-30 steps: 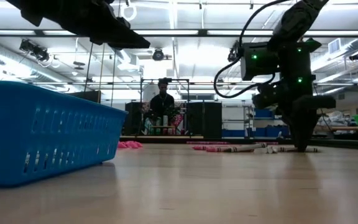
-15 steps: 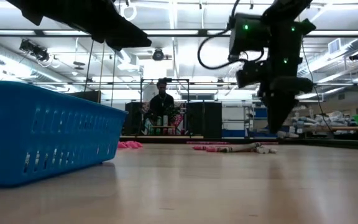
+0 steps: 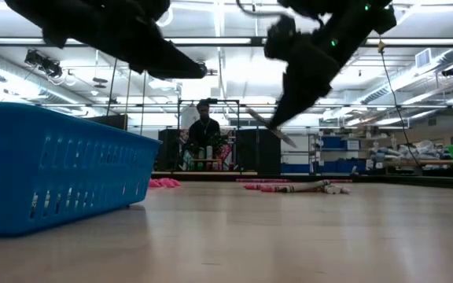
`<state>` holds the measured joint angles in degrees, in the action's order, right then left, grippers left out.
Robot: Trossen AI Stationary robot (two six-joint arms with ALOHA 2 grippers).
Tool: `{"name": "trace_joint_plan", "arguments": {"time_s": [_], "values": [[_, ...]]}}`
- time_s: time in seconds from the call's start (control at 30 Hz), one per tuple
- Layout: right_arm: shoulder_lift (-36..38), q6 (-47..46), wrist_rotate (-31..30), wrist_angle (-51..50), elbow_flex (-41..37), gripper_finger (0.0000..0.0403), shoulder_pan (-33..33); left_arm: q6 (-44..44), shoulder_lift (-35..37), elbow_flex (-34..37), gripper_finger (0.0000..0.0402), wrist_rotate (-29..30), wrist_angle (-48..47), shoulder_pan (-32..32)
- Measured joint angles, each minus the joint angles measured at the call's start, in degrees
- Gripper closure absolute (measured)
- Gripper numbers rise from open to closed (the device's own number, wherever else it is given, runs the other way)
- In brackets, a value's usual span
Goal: Sort crayons
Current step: Put the white crayon into the left blue bin
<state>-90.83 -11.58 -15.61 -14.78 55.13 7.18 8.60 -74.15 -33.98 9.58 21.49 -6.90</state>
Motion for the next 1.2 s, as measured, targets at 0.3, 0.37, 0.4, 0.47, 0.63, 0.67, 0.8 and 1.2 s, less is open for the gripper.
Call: {"name": "trace_joint_plan", "arguments": {"time_s": [0.3, 0.37, 0.4, 0.47, 0.63, 0.67, 0.8, 1.2], "values": [[0.0, 1.8, -3.6, 11.5, 0.0, 0.0373, 4.8, -1.0, -4.9, 0.0, 0.0191, -4.7, 8.2, 0.4], [0.0, 2.1, -5.4, 12.8, 0.0, 0.0373, 5.8, -1.4, -5.5, 0.0, 0.0191, -5.6, 9.8, 0.4], [0.0, 2.3, -6.0, 13.5, 0.0, 0.0373, 6.2, -1.5, -5.6, 0.0, 0.0192, -5.8, 10.4, 0.4], [0.0, 2.6, -6.8, 14.6, 0.0, 0.0373, 7.0, -1.6, -5.7, 0.0, 0.0192, -5.8, 11.2, 0.4], [0.0, 2.8, -7.5, 16.9, 0.0, 0.0373, 7.9, -2.0, -5.7, 0.0, 0.0192, -5.8, 12.2, 0.3], [0.0, 2.8, -7.5, 17.2, 0.0, 0.0373, 7.9, -2.1, -5.7, 0.0, 0.0192, -5.8, 12.5, 0.3], [0.0, 3.6, -7.5, 19.7, 0.0, 0.0373, 7.9, -3.2, -5.7, 0.0, 0.0192, -6.6, 14.1, 0.3], [0.0, 5.9, -7.4, 23.6, 0.1, 0.0373, 8.0, -5.0, -5.7, 0.0, 0.0192, -7.3, 20.0, 0.2]]}}
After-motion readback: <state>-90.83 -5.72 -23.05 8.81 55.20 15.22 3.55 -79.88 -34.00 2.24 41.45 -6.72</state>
